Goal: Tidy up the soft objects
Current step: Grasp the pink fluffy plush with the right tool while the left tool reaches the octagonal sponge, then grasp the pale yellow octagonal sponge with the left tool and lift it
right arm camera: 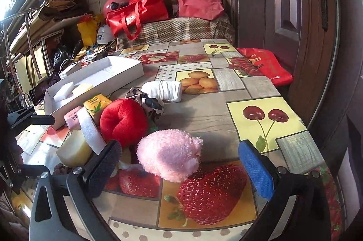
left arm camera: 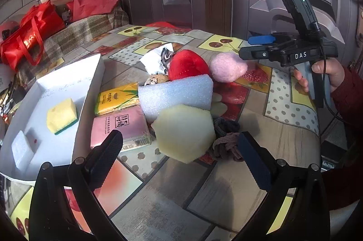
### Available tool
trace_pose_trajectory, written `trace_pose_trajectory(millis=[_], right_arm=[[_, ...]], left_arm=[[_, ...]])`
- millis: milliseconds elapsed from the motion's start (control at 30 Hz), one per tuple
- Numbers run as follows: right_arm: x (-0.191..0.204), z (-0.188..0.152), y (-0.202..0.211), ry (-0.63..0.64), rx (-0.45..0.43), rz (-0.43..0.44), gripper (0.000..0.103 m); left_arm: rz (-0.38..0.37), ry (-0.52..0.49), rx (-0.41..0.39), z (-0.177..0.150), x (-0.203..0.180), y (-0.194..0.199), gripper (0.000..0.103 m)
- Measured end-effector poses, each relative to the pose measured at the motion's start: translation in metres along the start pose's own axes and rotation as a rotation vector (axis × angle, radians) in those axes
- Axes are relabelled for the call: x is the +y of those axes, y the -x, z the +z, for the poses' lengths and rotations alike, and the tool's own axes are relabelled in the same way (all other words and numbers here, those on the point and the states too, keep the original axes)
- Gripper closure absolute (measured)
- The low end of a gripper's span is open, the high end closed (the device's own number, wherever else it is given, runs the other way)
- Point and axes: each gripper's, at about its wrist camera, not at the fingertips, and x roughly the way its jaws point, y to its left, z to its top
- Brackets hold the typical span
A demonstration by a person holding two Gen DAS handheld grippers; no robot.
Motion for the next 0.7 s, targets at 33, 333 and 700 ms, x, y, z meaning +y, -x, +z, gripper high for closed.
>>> trace_pose_trajectory(millis=[33, 333, 700], right_arm=[[-0.001, 0.0, -0.005, 0.003, 0.024, 0.008, 0.0], [0.016, 0.003, -0.04, 0.104, 0.183, 0.03, 0.003], [0.017, 0.002, -0.053, 0.109, 0.253, 0.017, 0.033]], left_arm=[[0.0, 0.024, 0.004, 0.001, 0.005, -0.001, 0.001], [-0.018, 0.069, 0.084, 0.014, 0.003, -0.032, 0.011], [0.021, 0.052, 0.126, 0.008, -0.006, -0.032, 0.02]])
